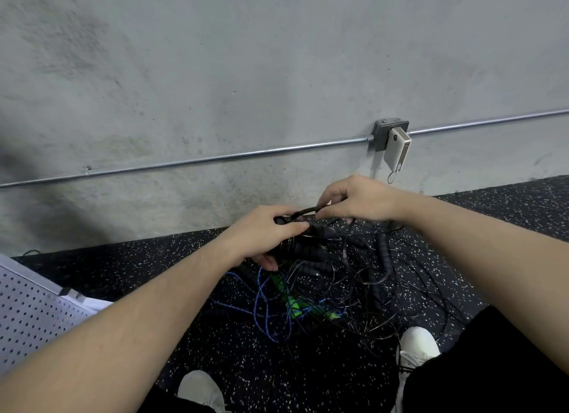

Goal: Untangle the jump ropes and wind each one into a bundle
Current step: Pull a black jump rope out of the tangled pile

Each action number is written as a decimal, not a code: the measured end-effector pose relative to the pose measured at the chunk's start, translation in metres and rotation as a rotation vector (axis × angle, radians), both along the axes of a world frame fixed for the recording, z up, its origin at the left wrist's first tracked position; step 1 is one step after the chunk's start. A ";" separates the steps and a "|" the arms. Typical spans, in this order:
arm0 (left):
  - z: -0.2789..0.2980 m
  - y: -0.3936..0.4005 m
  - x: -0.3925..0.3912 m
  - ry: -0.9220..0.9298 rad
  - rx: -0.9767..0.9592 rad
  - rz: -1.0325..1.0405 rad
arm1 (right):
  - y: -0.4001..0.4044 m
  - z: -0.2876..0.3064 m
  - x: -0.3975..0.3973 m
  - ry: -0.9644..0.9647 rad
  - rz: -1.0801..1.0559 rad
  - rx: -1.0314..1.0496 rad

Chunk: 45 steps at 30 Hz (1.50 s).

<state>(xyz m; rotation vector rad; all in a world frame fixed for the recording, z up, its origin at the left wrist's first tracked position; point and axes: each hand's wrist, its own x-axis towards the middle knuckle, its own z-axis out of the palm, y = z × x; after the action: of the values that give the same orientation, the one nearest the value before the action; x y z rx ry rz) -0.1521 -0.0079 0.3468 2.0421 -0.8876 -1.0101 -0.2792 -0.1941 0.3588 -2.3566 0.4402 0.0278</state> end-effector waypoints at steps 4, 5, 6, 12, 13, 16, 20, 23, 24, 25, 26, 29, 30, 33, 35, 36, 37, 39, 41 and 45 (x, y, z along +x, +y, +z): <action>0.005 0.003 0.009 -0.061 -0.018 0.079 | -0.009 -0.004 -0.007 0.050 -0.004 0.091; 0.007 0.003 0.011 -0.097 -0.016 0.085 | -0.010 -0.004 -0.007 0.054 -0.005 0.090; 0.009 0.003 0.014 -0.157 -0.006 0.083 | -0.010 -0.005 -0.007 0.057 -0.010 0.081; 0.011 0.001 0.018 -0.531 -0.073 0.099 | -0.005 -0.004 -0.005 0.124 0.038 0.034; 0.010 0.000 0.017 -0.478 -0.120 0.129 | -0.005 -0.006 -0.006 0.121 0.034 0.052; 0.007 -0.004 0.013 -0.199 -0.268 0.237 | -0.006 -0.008 -0.005 0.090 0.012 0.075; 0.008 -0.006 0.009 0.153 -0.454 0.368 | -0.010 -0.006 -0.007 0.079 -0.038 0.052; 0.010 -0.008 0.013 0.328 -0.548 0.489 | -0.011 -0.009 -0.009 0.061 -0.052 0.049; 0.011 -0.007 0.014 0.381 -0.570 0.525 | -0.012 -0.009 -0.009 0.054 -0.054 0.066; 0.010 -0.007 0.017 0.426 -0.586 0.560 | -0.012 -0.009 -0.010 0.049 -0.055 0.095; 0.010 -0.006 0.020 0.459 -0.596 0.593 | -0.012 -0.009 -0.011 0.048 -0.057 0.131; 0.009 -0.004 0.030 0.512 -0.611 0.683 | -0.011 -0.004 -0.015 0.040 -0.055 0.172; 0.009 -0.004 0.033 0.516 -0.617 0.708 | -0.011 -0.002 -0.016 0.032 -0.069 0.157; 0.011 -0.002 0.040 0.527 -0.650 0.792 | -0.014 0.002 -0.014 0.024 -0.104 0.126; 0.012 -0.001 0.042 0.528 -0.668 0.802 | -0.015 -0.004 -0.015 0.113 -0.044 0.161; 0.012 0.000 0.042 0.519 -0.671 0.790 | -0.014 -0.008 -0.016 0.196 -0.005 0.204; 0.011 0.000 0.041 0.495 -0.665 0.759 | -0.012 -0.012 -0.018 0.294 0.040 0.212; 0.010 0.001 0.035 0.426 -0.637 0.647 | -0.013 -0.019 -0.021 0.431 0.123 0.108; 0.008 -0.001 0.026 0.389 -0.613 0.556 | -0.013 -0.018 -0.020 0.415 0.130 0.083; 0.007 -0.005 0.011 0.376 -0.560 0.435 | 0.002 -0.009 -0.010 0.184 0.029 0.147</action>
<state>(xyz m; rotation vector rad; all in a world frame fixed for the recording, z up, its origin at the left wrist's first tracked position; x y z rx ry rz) -0.1413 -0.0132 0.3537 1.4205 -0.4305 -0.7559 -0.2889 -0.1925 0.3502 -2.2238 0.4764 0.2831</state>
